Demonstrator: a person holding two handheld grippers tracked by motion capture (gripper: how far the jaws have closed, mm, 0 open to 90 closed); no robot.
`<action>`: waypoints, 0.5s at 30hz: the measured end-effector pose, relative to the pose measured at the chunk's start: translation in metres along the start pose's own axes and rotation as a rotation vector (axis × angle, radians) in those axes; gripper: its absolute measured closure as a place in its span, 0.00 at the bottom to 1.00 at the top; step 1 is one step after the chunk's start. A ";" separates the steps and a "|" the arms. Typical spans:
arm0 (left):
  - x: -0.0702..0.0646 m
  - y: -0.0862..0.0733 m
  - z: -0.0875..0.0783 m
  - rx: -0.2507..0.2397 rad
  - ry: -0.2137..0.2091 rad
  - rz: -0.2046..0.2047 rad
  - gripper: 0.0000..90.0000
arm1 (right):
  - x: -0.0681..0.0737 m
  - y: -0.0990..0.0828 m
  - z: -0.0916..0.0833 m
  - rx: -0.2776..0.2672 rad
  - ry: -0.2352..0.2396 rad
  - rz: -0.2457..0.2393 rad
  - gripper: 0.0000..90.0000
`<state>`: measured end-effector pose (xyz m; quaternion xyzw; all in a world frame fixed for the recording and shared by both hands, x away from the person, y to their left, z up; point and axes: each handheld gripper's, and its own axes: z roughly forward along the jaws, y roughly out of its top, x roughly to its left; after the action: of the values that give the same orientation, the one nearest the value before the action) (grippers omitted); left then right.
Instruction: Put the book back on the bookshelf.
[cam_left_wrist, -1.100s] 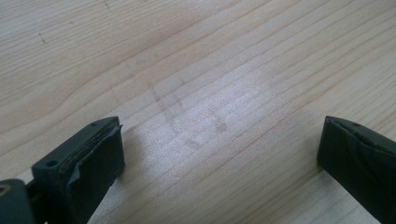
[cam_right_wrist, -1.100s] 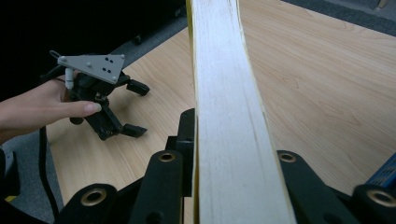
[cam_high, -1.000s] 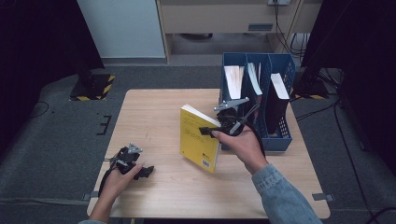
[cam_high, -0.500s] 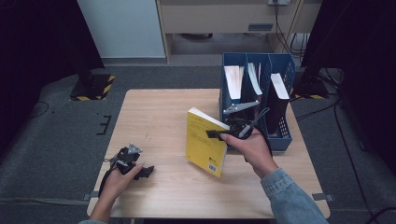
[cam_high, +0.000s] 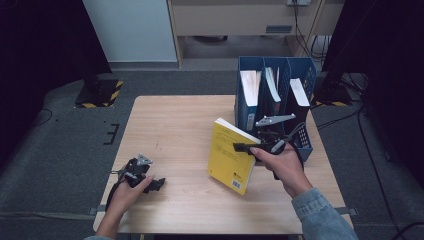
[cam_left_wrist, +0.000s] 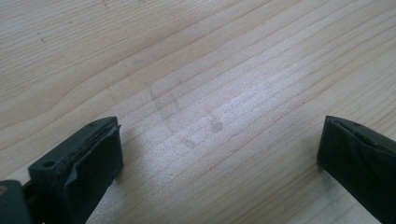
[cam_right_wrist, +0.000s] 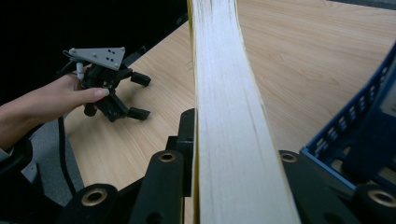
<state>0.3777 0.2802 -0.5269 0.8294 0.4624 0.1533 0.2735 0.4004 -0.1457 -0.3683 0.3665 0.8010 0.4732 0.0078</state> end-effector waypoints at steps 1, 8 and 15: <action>0.000 0.000 0.000 0.000 0.000 0.000 0.00 | -0.002 -0.004 -0.005 -0.007 -0.002 0.011 0.82; 0.000 0.000 0.000 -0.003 0.001 -0.002 0.00 | -0.008 -0.018 -0.023 -0.028 -0.014 0.037 0.82; 0.000 -0.001 0.000 -0.005 0.001 -0.002 0.00 | -0.014 -0.027 -0.037 -0.042 -0.030 0.059 0.83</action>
<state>0.3771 0.2801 -0.5272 0.8283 0.4629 0.1544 0.2754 0.3823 -0.1893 -0.3731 0.3967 0.7796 0.4843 0.0135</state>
